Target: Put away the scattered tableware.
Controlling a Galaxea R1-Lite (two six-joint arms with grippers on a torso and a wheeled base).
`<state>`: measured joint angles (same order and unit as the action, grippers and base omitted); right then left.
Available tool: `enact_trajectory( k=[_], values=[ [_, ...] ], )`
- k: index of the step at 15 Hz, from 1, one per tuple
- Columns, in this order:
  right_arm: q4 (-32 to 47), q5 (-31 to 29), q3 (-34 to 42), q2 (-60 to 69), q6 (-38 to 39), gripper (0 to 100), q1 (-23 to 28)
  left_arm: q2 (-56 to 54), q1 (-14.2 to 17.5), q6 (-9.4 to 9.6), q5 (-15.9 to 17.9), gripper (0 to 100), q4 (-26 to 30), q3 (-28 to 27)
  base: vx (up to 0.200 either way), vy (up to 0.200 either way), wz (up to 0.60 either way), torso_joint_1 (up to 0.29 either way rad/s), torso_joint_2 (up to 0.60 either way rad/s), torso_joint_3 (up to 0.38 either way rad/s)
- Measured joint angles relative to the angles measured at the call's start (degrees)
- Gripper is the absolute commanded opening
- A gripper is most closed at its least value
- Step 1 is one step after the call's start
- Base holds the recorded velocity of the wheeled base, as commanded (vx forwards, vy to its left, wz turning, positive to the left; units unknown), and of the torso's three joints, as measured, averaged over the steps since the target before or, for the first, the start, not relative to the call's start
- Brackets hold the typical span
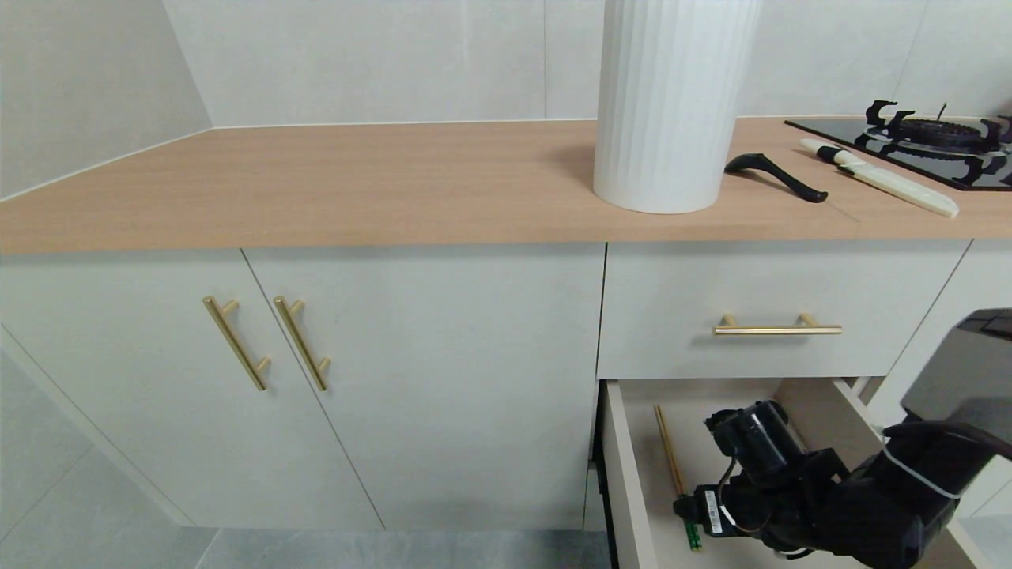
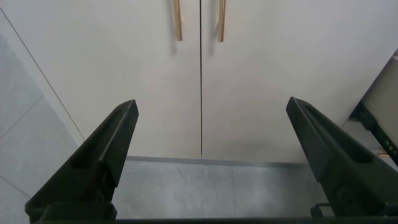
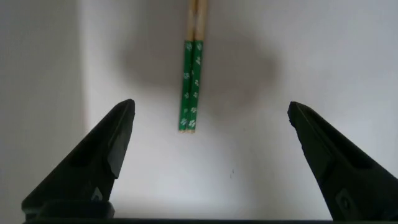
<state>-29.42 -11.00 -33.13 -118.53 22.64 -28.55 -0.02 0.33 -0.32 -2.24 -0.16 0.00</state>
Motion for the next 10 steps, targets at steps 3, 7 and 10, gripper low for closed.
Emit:
enact_trajectory(
  k=[3, 7, 10],
  values=[
    [9.58, 0.77, 0.34, 12.52, -4.25, 100, 0.24, 0.0, 0.0, 0.02, -0.02, 100, 0.0, 0.0, 0.0, 0.0, 0.0, 0.0, 0.0, 0.0],
    [19.82, 2.22, -0.51, 34.6, -15.18, 100, 4.46, 0.0, 0.0, 0.02, -0.02, 100, 0.0, 0.0, 0.0, 0.0, 0.0, 0.0, 0.0, 0.0],
    [24.27, 3.91, -2.54, 46.97, -22.26, 100, 11.52, 0.0, 0.0, 0.05, 0.0, 100, 0.06, 0.0, 0.0, 0.0, 0.0, 0.006, -0.04, -0.033]
  ],
)
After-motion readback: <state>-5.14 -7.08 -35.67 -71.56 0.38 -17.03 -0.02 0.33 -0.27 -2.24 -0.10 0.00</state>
